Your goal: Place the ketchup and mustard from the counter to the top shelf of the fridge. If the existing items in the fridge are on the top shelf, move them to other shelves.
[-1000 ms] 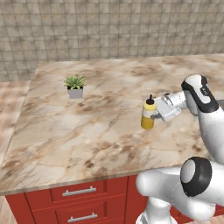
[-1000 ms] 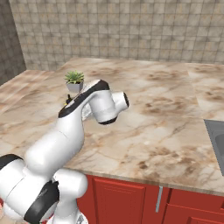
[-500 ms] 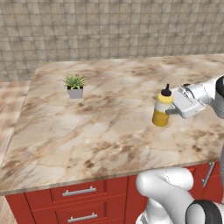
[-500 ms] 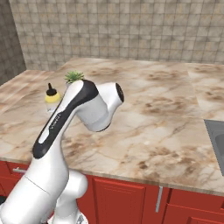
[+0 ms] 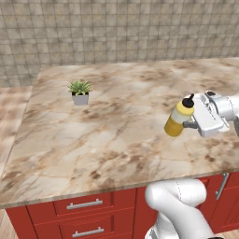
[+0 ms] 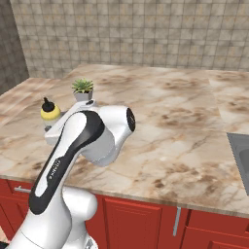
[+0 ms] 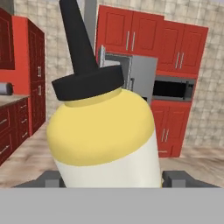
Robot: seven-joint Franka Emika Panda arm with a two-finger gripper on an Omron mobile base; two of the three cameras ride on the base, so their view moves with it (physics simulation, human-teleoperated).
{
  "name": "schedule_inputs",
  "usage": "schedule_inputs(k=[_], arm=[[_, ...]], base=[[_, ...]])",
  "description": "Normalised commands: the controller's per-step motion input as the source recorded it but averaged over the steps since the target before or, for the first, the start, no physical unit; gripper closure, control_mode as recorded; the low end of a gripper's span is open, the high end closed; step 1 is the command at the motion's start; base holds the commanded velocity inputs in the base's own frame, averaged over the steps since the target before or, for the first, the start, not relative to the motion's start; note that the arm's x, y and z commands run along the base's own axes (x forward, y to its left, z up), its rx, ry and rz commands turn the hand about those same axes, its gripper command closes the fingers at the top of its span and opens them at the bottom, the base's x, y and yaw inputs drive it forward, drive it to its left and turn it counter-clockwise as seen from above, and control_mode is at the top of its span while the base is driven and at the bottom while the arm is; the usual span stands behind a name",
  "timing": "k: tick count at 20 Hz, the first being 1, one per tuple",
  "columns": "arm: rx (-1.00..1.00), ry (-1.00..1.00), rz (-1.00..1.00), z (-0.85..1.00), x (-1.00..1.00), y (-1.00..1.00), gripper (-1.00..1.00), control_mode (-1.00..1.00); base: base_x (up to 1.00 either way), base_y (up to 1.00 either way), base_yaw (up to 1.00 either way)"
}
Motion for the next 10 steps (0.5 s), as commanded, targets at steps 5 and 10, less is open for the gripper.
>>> schedule_inputs(k=[5, 10], arm=[[0.01, 0.00, 0.00, 0.00, -0.03, 0.00, 1.00, -1.00], [0.00, -0.01, 0.00, 0.08, -0.43, 0.00, 1.00, -1.00]], base=[[0.00, 0.00, 0.00], [0.00, 0.00, 0.00]])
